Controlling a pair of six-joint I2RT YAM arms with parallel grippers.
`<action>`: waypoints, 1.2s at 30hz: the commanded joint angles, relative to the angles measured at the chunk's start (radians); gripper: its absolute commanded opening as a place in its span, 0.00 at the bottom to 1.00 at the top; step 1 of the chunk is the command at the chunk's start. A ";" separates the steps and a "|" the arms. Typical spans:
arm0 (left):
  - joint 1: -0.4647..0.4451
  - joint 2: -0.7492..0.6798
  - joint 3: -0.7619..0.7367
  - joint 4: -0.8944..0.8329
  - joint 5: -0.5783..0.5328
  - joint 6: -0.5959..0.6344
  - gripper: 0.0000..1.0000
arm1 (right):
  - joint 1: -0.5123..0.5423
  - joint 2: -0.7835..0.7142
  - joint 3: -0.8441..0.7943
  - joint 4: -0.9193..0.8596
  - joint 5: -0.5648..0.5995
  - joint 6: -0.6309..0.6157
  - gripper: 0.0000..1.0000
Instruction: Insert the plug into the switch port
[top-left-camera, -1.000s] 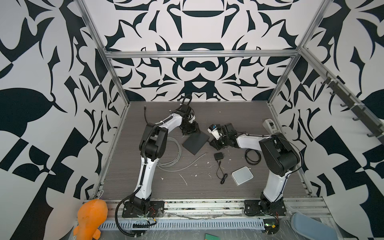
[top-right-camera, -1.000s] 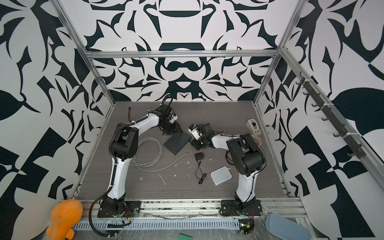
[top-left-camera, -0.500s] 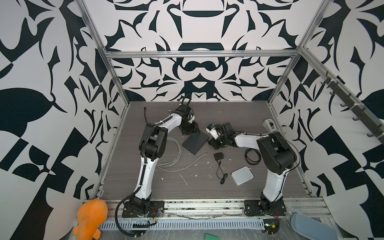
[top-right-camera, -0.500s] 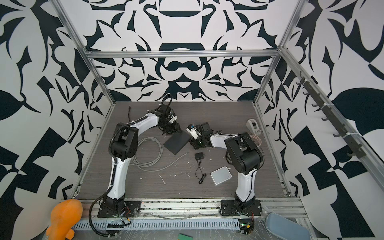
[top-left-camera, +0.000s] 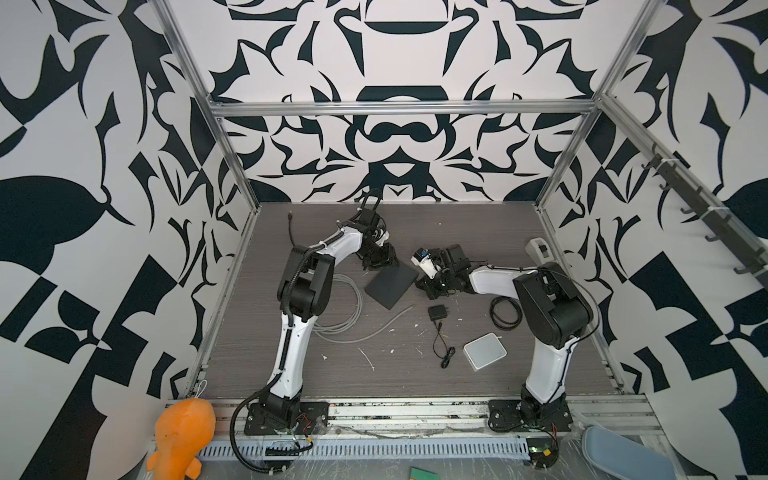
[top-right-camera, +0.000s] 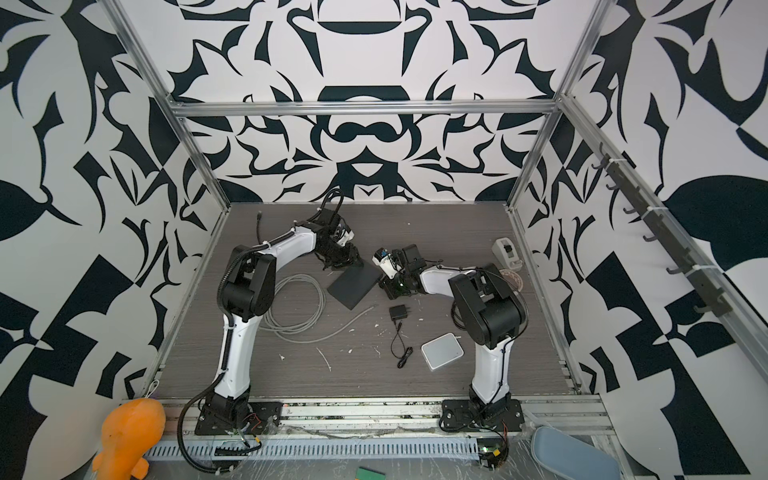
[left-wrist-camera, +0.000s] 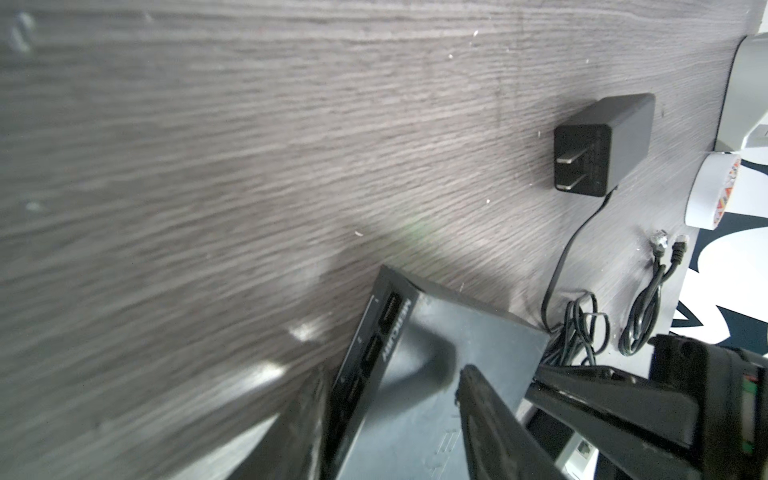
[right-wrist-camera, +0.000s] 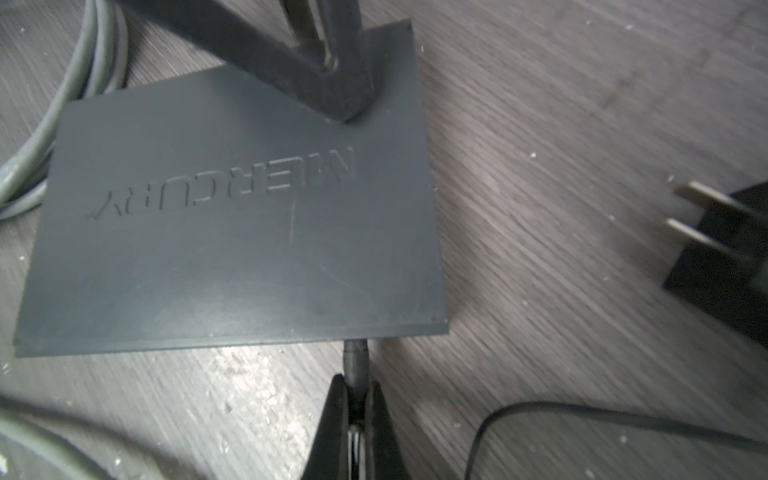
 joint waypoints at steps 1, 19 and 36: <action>-0.054 0.039 -0.025 -0.065 0.130 0.003 0.52 | 0.007 0.054 0.059 0.039 -0.001 -0.004 0.00; -0.075 0.037 -0.023 -0.090 0.120 -0.008 0.51 | 0.004 0.092 0.125 0.045 -0.008 0.098 0.09; 0.019 -0.129 -0.097 -0.013 -0.096 -0.167 0.67 | -0.063 -0.128 0.152 -0.304 -0.023 0.310 0.37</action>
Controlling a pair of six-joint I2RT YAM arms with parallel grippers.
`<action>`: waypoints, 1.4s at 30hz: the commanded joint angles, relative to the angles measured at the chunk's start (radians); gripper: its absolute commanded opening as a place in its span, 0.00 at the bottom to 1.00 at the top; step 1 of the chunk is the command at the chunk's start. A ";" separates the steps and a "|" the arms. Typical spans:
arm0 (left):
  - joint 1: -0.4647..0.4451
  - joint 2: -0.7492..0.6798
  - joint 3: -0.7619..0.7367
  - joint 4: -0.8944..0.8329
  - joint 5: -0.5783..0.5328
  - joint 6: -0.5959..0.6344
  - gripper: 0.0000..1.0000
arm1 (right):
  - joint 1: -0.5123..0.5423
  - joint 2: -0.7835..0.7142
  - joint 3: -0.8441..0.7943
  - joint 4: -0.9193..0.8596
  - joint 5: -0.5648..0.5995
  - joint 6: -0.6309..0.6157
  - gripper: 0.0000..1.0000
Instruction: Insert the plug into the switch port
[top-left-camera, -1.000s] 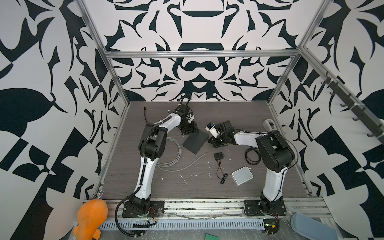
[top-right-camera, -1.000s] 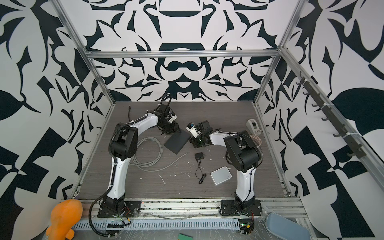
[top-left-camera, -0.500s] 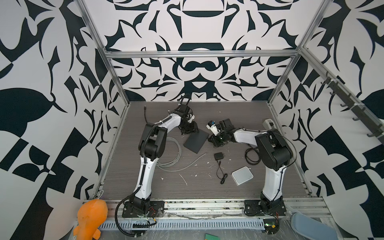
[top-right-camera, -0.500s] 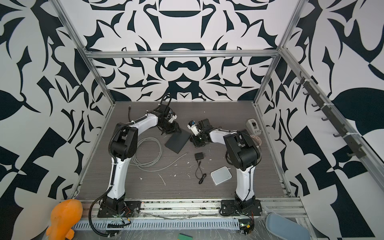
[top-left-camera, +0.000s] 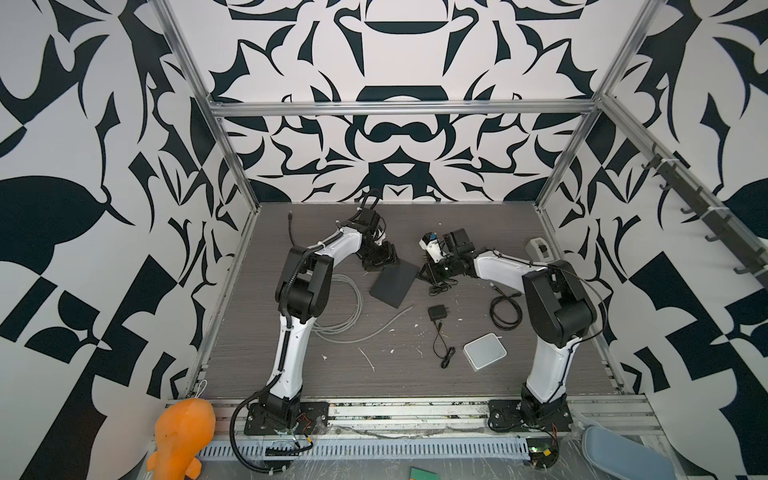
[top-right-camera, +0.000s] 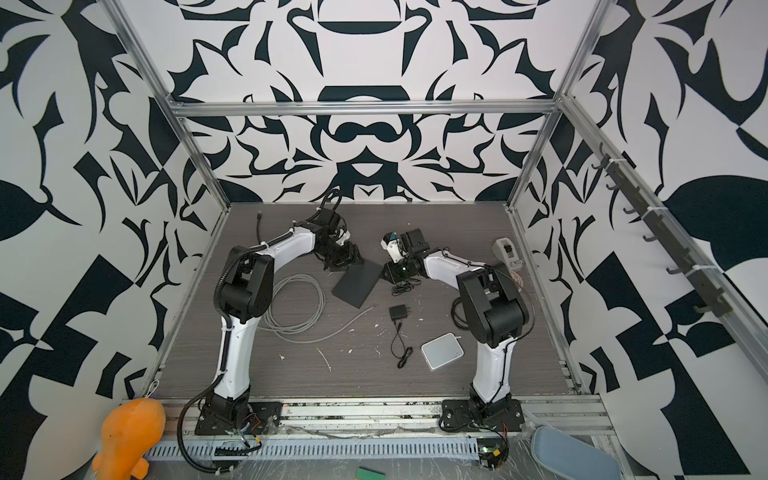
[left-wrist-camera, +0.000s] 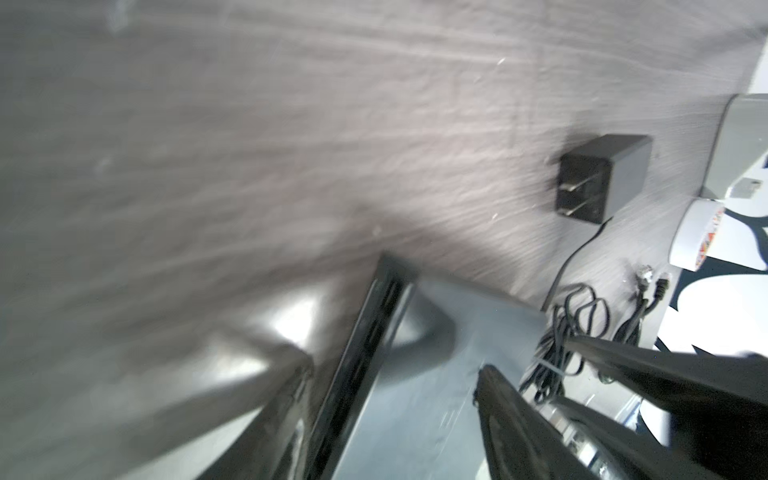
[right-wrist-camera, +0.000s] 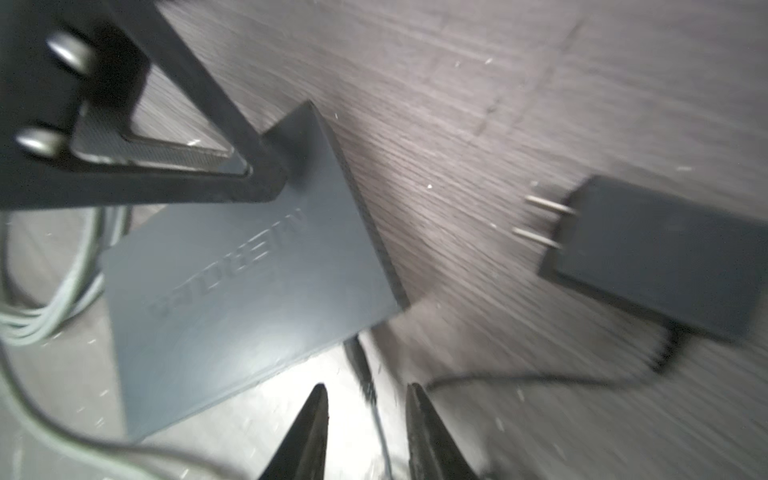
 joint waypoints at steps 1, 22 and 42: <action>0.009 -0.095 -0.072 -0.021 -0.046 -0.035 0.67 | -0.003 -0.104 -0.046 -0.039 -0.032 0.146 0.37; -0.078 -0.122 -0.210 0.065 0.094 -0.088 0.64 | 0.047 0.054 -0.126 0.502 -0.127 0.711 0.37; 0.010 -0.228 -0.136 0.065 -0.144 -0.085 0.64 | -0.115 -0.166 -0.059 -0.038 0.019 0.255 0.36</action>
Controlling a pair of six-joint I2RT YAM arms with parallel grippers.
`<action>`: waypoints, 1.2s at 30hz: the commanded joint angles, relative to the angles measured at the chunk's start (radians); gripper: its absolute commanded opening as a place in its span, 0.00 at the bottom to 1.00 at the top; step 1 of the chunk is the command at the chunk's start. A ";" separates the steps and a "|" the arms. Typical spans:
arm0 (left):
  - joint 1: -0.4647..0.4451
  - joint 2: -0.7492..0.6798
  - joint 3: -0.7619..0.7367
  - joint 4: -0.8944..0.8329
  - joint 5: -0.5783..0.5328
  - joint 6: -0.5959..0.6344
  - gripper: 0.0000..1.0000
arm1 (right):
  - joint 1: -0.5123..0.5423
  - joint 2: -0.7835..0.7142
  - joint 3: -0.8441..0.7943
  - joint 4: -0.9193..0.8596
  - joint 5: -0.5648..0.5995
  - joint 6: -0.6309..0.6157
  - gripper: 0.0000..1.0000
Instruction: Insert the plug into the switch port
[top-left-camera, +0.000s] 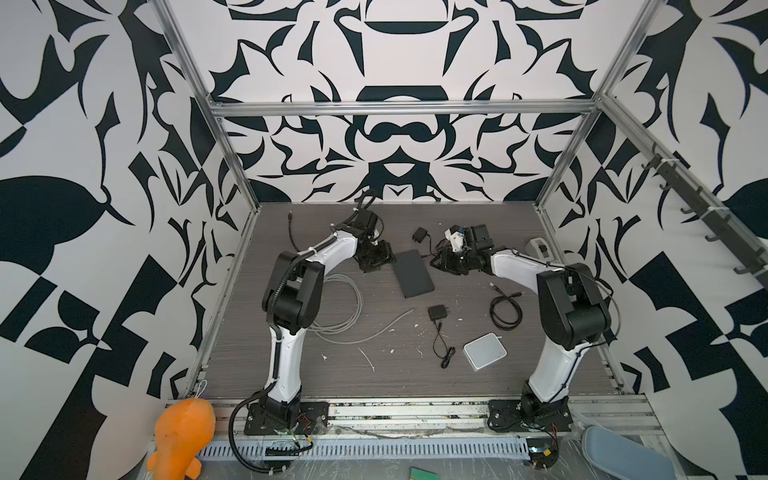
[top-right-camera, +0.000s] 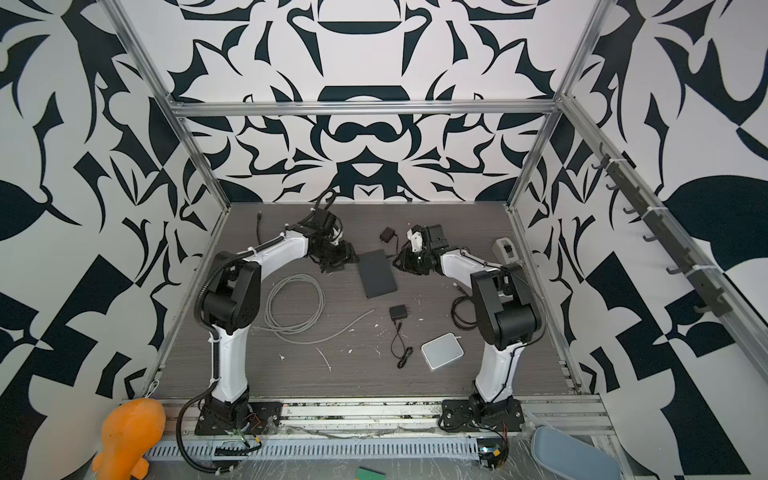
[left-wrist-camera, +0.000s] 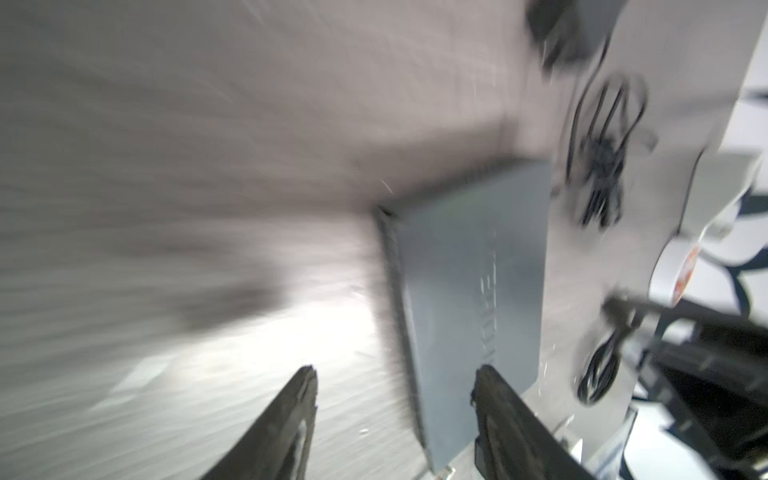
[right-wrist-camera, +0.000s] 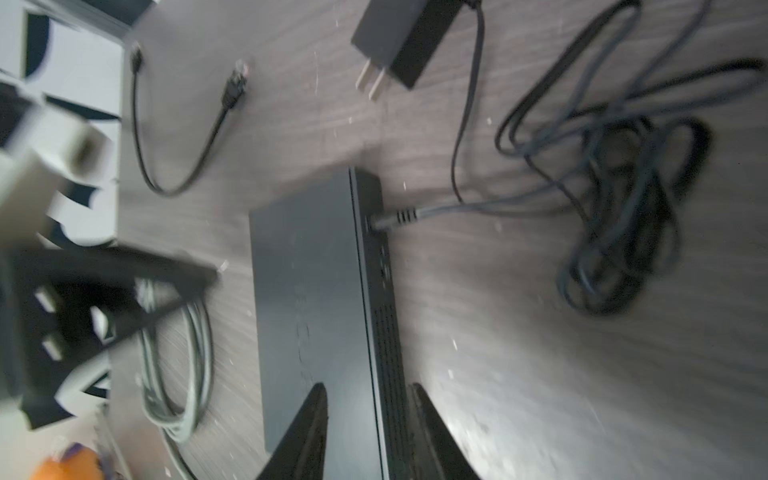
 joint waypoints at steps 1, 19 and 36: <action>0.007 -0.081 -0.008 -0.026 -0.072 0.057 0.64 | 0.007 -0.131 0.009 -0.097 0.123 -0.160 0.36; 0.055 -0.138 -0.046 -0.067 -0.312 0.436 0.63 | -0.042 -0.262 0.008 0.228 0.277 -0.262 0.92; 0.077 0.479 0.710 -0.437 -0.406 0.754 0.46 | -0.040 -0.146 0.149 -0.081 0.259 -0.209 0.81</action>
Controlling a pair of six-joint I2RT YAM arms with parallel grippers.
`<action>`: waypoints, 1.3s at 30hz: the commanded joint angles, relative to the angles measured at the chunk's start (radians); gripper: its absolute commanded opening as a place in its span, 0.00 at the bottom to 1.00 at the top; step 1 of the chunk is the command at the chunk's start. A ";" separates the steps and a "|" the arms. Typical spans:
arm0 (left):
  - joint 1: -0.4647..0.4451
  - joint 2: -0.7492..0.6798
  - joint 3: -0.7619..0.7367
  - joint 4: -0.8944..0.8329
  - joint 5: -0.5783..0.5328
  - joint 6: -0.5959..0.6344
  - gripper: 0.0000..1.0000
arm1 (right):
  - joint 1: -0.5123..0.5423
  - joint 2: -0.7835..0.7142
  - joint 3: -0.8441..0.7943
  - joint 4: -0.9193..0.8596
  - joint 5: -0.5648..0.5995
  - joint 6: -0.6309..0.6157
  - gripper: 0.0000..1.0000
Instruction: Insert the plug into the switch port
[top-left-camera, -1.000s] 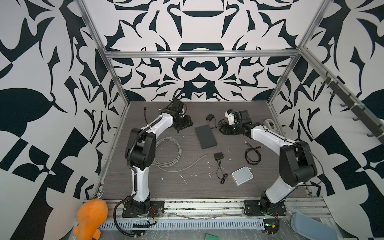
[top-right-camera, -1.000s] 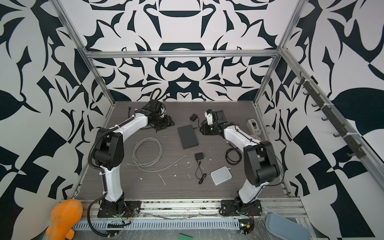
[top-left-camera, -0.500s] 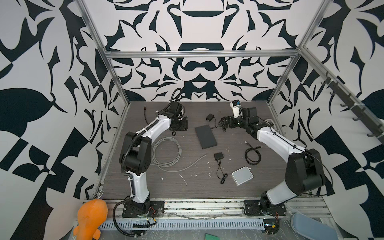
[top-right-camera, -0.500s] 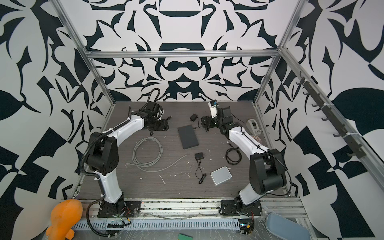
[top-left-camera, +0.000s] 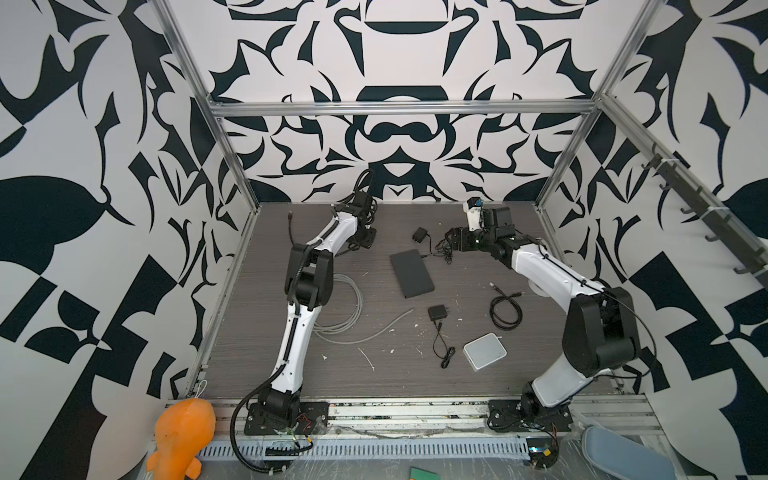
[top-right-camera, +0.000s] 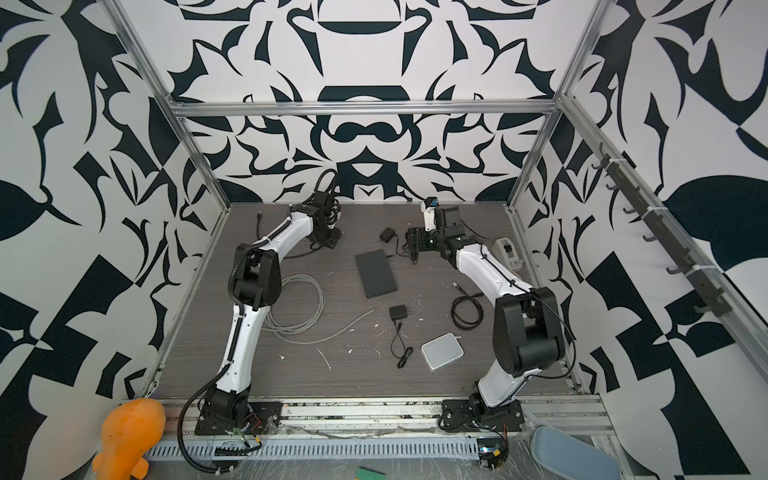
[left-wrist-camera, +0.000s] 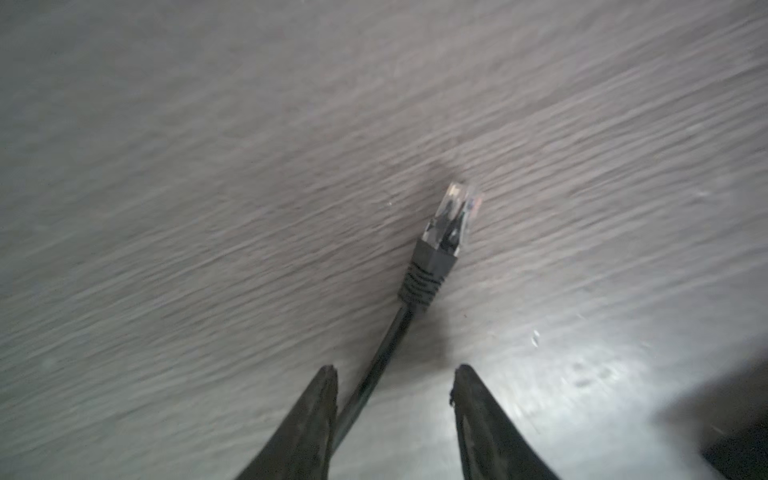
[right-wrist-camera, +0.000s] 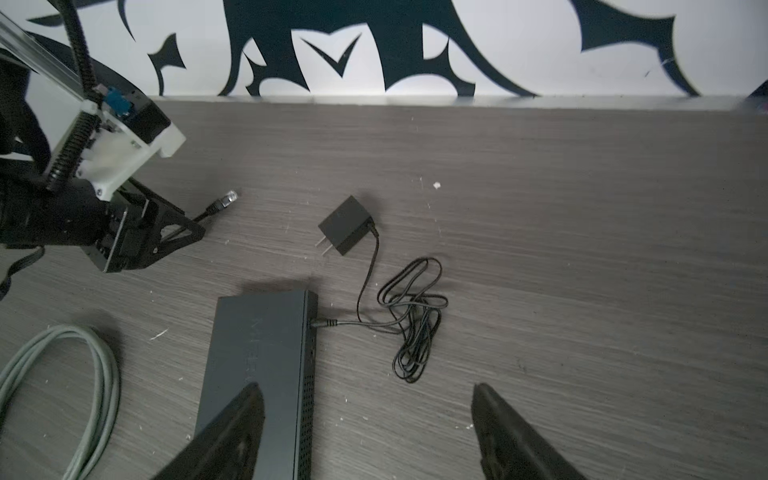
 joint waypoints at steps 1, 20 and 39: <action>0.006 0.046 0.082 -0.162 0.019 0.062 0.43 | 0.005 0.007 0.059 -0.052 -0.015 0.029 0.81; 0.009 -0.315 -0.176 -0.075 0.506 0.327 0.00 | 0.185 0.270 0.256 0.192 -0.302 0.430 0.71; -0.007 -0.392 -0.286 -0.107 0.709 0.386 0.00 | 0.135 0.336 0.103 0.654 -0.455 0.712 0.55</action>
